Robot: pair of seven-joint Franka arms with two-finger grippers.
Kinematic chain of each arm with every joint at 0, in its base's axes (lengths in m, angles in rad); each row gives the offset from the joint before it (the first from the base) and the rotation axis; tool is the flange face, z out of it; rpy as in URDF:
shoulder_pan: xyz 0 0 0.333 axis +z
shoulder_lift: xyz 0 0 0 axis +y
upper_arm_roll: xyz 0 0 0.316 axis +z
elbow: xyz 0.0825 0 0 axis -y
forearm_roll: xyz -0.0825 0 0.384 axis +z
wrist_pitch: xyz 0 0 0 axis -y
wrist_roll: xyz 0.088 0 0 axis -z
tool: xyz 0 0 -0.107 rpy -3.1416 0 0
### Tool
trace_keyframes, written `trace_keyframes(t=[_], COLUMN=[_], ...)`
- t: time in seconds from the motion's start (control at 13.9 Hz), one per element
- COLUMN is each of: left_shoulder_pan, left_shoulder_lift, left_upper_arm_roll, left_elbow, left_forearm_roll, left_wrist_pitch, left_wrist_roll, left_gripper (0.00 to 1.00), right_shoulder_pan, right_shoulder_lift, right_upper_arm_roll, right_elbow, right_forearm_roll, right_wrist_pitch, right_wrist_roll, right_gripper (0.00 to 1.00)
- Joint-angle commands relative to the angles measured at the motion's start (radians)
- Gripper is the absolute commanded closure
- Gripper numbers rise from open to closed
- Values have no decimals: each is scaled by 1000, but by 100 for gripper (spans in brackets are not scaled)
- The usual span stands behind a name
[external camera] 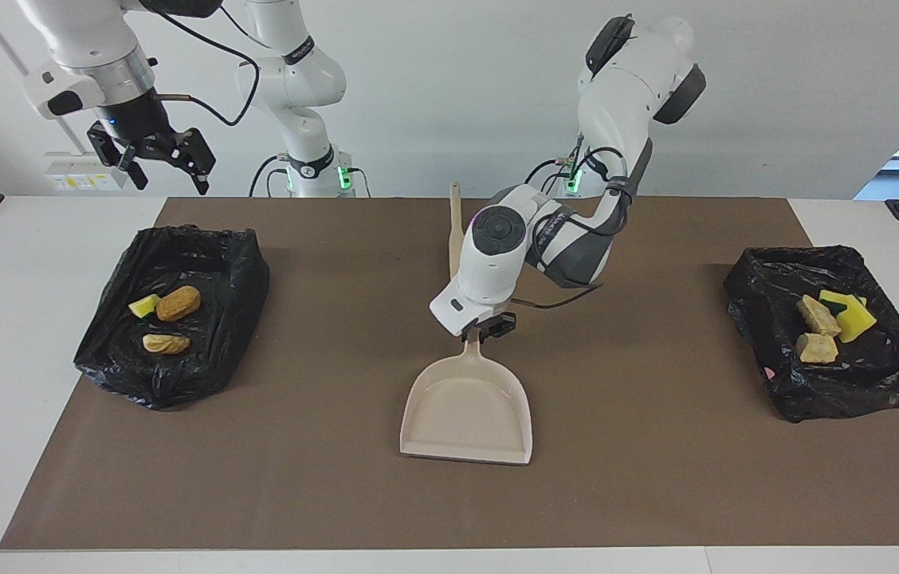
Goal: Sweep and dump trash in bin
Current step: 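Bring the empty dustpan back with the left gripper and set it down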
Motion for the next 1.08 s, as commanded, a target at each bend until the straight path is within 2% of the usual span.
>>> trace_keyframes(t=[0.0, 0.07, 0.14, 0.22, 0.29, 0.5, 0.58, 0.72, 0.86, 1.01], left_shoulder_pan=[-8, -8, -10, -8, -5, 8, 8, 8, 18, 18], left_shoulder_lift=[-2, -3, -6, -14, -22, -155, -208, -319, -417, -544], left_upper_arm_roll=[3, 4, 6, 12, 12, 50, 80, 153, 211, 309], left_elbow=[4, 4, 4, 4, 3, -98, -144, -250, -340, -431], left_forearm_roll=[20, 22, 26, 26, 26, 23, 22, 12, -12, -122], left_wrist_pitch=[-20, -20, -25, -25, -28, -45, -46, -45, -44, -41], left_wrist_roll=[-16, -16, -16, -18, -16, 1, 14, 62, 172, 293], left_gripper=[100, 92, 70, 54, 35, 12, 0, 0, 0, 0], right_shoulder_pan=[13, 25, 32, 32, 33, 33, 38, 88, 96, 96], right_shoulder_lift=[5, 5, 5, 5, 5, 6, 8, 8, 8, 6], right_upper_arm_roll=[-4, -8, -9, -9, -10, -18, -19, -62, -73, -73], right_elbow=[0, 0, 0, -1, -1, -1, -1, -3, -3, -1], right_forearm_roll=[0, -1, -3, -3, -3, -4, -4, -4, -4, -4], right_wrist_pitch=[7, 7, 7, 7, 7, 7, 7, 7, 7, 7], right_wrist_roll=[20, 21, 20, 20, 20, 20, 20, 20, 20, 20], right_gripper=[0, 0, 0, 0, 0, 0, 0, 0, 0, 0])
